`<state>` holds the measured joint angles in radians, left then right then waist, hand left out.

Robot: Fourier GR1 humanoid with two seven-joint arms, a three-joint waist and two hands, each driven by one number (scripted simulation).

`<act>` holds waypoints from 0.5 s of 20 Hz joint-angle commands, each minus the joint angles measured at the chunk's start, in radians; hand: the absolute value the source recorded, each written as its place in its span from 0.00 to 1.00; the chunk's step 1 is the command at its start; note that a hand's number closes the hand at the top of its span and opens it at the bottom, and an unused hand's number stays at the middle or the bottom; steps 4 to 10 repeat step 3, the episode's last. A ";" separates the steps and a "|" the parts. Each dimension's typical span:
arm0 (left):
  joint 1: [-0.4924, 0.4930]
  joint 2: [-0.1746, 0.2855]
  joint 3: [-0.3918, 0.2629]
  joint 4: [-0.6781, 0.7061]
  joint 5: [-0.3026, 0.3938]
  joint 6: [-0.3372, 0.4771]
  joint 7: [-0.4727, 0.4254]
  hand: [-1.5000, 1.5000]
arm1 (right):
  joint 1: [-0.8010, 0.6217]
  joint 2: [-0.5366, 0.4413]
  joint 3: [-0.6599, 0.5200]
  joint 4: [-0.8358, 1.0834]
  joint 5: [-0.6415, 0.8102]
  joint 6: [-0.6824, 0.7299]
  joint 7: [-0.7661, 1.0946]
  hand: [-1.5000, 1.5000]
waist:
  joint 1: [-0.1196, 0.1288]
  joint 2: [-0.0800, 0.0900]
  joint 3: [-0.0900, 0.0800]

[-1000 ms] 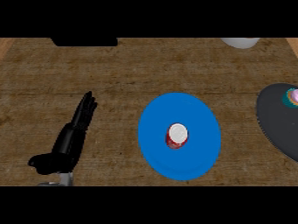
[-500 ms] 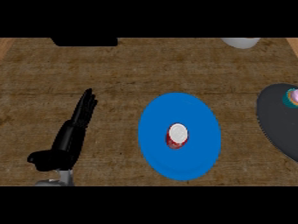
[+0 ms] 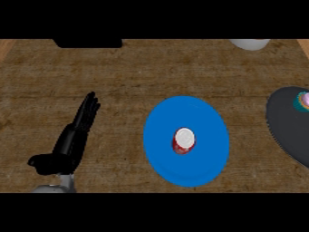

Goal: Pick the cupcake from the plate and place it in the pan

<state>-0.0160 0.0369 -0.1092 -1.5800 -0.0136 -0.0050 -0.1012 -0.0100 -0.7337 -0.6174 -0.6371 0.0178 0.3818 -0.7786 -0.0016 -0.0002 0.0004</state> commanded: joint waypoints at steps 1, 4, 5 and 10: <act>0.029 -0.006 -0.010 -0.049 -0.011 0.009 0.019 0.50 | -0.008 -0.015 0.021 0.076 0.035 0.004 -0.143 0.00 | 0.005 0.000 0.001; -0.001 -0.007 -0.002 -0.043 -0.006 0.010 0.049 0.50 | 0.028 0.080 0.034 -0.087 0.009 -0.081 -0.068 0.00 | 0.000 -0.001 -0.001; -0.001 -0.007 -0.002 -0.043 -0.006 0.010 0.049 0.50 | 0.028 0.080 0.034 -0.087 0.009 -0.081 -0.068 0.00 | 0.000 -0.001 -0.001; -0.001 -0.007 -0.002 -0.043 -0.006 0.010 0.049 0.50 | 0.028 0.080 0.034 -0.087 0.009 -0.081 -0.068 0.00 | 0.000 -0.001 -0.001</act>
